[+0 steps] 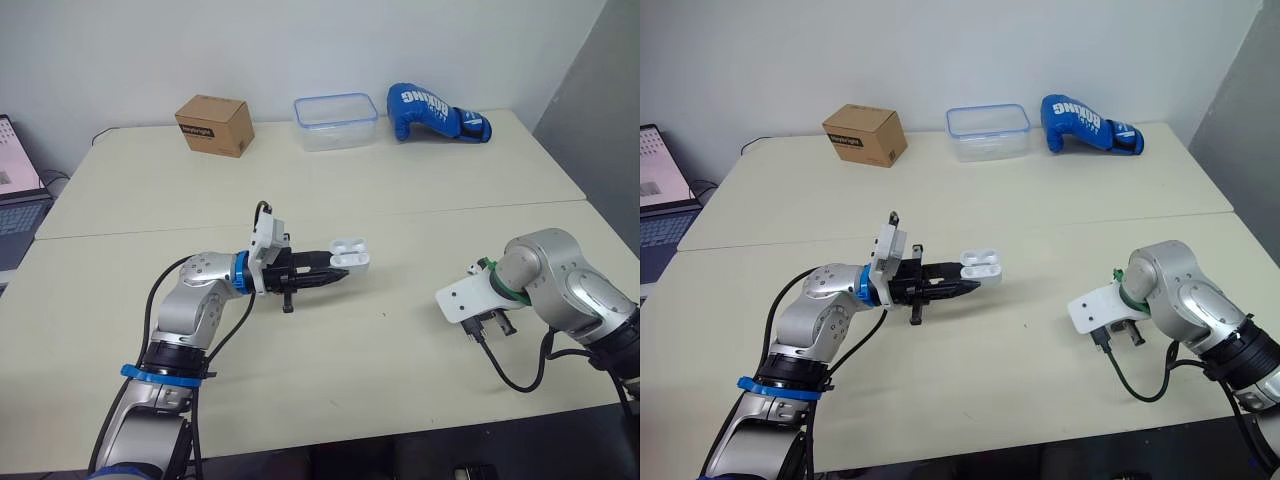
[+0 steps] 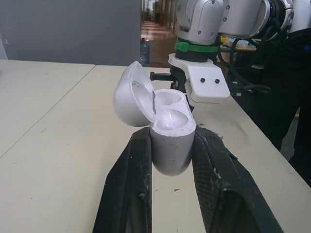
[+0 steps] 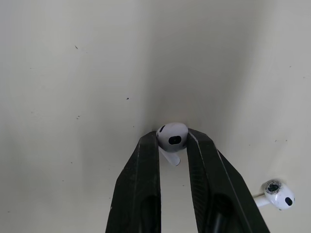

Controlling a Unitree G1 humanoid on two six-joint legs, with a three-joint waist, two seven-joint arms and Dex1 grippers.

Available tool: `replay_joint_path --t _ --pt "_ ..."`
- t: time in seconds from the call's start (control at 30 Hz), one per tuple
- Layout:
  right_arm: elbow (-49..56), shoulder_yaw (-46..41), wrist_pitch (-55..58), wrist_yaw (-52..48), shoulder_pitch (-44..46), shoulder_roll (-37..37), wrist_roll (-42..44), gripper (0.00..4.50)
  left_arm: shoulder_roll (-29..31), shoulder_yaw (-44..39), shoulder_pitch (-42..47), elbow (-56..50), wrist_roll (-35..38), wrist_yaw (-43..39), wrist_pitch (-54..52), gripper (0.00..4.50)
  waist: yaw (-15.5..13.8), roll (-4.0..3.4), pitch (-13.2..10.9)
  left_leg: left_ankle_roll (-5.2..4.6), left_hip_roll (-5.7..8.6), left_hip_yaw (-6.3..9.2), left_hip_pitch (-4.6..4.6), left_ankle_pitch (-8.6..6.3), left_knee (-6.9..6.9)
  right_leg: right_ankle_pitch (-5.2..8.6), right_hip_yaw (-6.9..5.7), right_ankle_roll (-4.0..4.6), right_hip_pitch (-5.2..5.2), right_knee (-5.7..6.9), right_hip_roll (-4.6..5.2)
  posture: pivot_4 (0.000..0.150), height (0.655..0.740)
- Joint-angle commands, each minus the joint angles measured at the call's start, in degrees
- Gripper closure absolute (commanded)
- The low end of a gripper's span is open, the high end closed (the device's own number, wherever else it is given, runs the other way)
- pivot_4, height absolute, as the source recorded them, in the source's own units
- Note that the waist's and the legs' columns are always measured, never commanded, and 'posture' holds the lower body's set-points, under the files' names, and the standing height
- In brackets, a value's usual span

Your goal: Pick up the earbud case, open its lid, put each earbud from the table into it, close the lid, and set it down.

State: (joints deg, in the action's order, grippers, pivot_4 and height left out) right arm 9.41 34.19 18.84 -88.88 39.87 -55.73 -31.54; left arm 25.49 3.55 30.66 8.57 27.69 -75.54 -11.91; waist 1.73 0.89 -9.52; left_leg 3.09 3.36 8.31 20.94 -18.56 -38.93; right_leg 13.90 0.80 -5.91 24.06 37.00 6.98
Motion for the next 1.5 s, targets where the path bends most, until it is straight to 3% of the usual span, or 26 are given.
replay_joint_path --t 0.03,0.2,0.47,0.67,0.9,1.1,1.23,1.5 --pt "2.3 -0.8 2.0 -3.6 0.9 0.2 0.1 4.10 0.2 -0.3 0.4 -2.3 0.3 0.1 0.7 3.72 0.0 0.00 0.0 0.00 0.00 0.00 0.00 0.00 0.00 0.00 0.00 0.00 0.00 0.00 0.00 0.150 0.7307" --pt "5.3 -7.8 13.0 -1.3 -0.7 1.6 5.3 4.10 0.1 -0.7 0.8 -1.1 0.2 0.2 1.0 3.72 0.0 0.00 0.0 0.00 0.00 0.01 0.01 0.00 0.00 0.00 0.00 0.00 0.01 0.00 0.00 0.150 0.7307" --pt "16.8 -20.8 37.8 7.9 -9.3 10.4 16.4 4.10 0.0 -1.5 1.0 1.4 0.5 -0.2 1.3 3.72 -0.1 0.00 0.0 0.00 0.03 0.08 0.03 0.00 0.00 0.00 -0.02 0.01 -0.01 0.01 0.02 0.150 0.7307" --pt "23.2 -32.0 52.3 20.0 -13.0 25.0 24.9 4.10 0.2 -1.4 2.2 3.8 0.0 -1.4 2.0 3.72 -0.1 0.00 0.0 0.00 0.02 0.11 0.02 0.00 0.00 -0.01 -0.02 0.01 0.02 0.07 0.01 0.150 0.7307" --pt "30.6 -46.7 61.7 33.3 -12.1 45.9 34.1 4.10 0.1 -1.3 3.1 6.0 -0.7 -2.0 3.1 3.72 0.0 -0.05 0.0 0.01 0.05 0.19 0.02 0.00 0.02 -0.01 -0.04 0.01 0.04 0.09 0.01 0.150 0.7307" --pt "34.8 -54.3 67.9 39.5 -6.9 56.1 41.8 4.10 -0.2 -1.6 3.8 8.1 -1.6 -1.5 4.9 3.72 0.1 -0.10 0.1 0.01 0.05 0.22 0.00 0.01 0.02 -0.01 -0.04 0.02 0.05 0.13 0.00 0.150 0.7307" --pt "35.8 -55.7 70.3 43.8 -3.3 59.7 45.2 4.10 -1.0 -1.8 4.3 8.6 -1.7 -0.5 5.4 3.72 0.2 -0.13 0.1 0.01 0.05 0.22 -0.01 0.01 0.03 -0.01 -0.03 0.02 0.05 0.12 0.00 0.150 0.7307" --pt "32.8 -45.8 68.4 54.8 -2.0 59.4 47.0 4.10 -2.1 -2.3 6.5 9.6 -1.3 1.0 4.8 3.72 0.3 -0.14 0.1 0.01 0.05 0.21 -0.01 0.01 0.03 -0.01 -0.01 0.02 0.08 0.15 0.00 0.150 0.7307"
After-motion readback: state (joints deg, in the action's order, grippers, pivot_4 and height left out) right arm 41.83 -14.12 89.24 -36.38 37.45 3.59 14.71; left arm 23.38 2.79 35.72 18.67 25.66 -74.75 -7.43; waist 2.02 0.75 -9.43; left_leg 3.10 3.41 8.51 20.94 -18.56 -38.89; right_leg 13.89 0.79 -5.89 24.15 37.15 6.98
